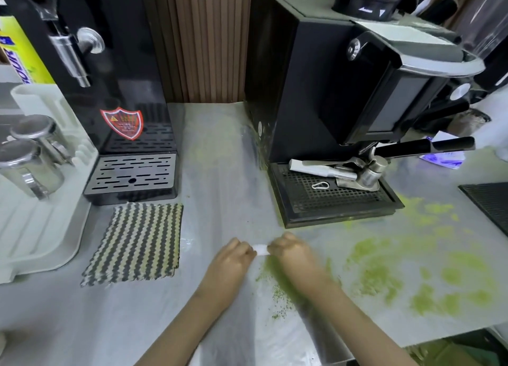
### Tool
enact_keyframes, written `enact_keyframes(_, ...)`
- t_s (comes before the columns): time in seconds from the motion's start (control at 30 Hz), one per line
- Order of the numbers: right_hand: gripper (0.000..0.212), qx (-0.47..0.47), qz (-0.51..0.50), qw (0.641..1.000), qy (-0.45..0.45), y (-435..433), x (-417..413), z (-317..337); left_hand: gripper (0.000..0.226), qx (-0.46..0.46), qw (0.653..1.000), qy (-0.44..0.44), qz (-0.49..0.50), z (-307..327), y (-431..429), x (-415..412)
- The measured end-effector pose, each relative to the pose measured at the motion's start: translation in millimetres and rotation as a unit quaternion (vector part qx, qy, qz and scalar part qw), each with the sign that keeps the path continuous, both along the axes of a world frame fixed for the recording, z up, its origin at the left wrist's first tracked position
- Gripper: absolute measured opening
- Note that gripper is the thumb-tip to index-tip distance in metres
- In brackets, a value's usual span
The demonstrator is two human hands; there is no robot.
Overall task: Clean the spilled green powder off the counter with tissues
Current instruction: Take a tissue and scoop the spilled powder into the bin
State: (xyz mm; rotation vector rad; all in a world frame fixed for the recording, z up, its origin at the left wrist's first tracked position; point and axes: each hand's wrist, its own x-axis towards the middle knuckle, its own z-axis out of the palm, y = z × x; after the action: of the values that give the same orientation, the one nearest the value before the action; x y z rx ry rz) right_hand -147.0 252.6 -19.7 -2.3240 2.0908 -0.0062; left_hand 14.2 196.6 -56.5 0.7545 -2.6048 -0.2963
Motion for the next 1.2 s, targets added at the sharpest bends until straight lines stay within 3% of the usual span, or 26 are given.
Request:
enact_keyframes(0.17, 0.011, -0.071, 0.008, 0.997, -0.04, 22, -8, -1, 0.031, 0.013, 0.999, 0.039, -0.015, 13, 24, 6)
enact_keyframes(0.23, 0.021, -0.067, -0.016, 0.996, -0.047, -4, -2, 10, 0.028, 0.007, 0.998, 0.056, 0.024, 22, 2, 1)
enact_keyframes(0.37, 0.016, -0.006, -0.055, 0.998, 0.001, -50, 9, 18, 0.022, -0.005, 0.996, 0.012, 0.089, 24, -46, -6)
enact_keyframes(0.5, 0.029, -0.019, -0.048, 0.998, -0.035, -43, 6, 3, 0.029, -0.013, 0.994, -0.04, 0.098, 11, -32, -8)
enact_keyframes(0.63, 0.013, -0.035, 0.007, 0.994, -0.106, 21, -12, -14, 0.025, 0.021, 0.998, 0.023, 0.059, -5, 29, -8)
enact_keyframes(0.73, 0.025, -0.065, 0.021, 0.989, -0.131, 63, -21, -17, 0.008, 0.009, 0.998, 0.055, 0.013, -3, 69, -6)
enact_keyframes(0.83, 0.034, -0.081, 0.005, 0.985, -0.154, 55, -29, -4, 0.019, 0.011, 0.996, 0.085, 0.022, 7, 64, -5)
enact_keyframes(0.93, 0.036, -0.095, 0.008, 0.986, -0.134, 13, -29, -1, 0.036, 0.014, 0.994, 0.068, 0.083, 19, 29, -11)
enact_keyframes(1.1, 0.022, -0.045, 0.027, 0.991, -0.126, -10, -31, -15, 0.025, 0.016, 0.992, -0.028, 0.125, 12, 6, -28)
enact_keyframes(1.2, 0.015, -0.061, 0.057, 0.988, -0.129, 24, -44, -17, 0.01, 0.005, 0.994, 0.002, 0.112, 4, 42, -35)
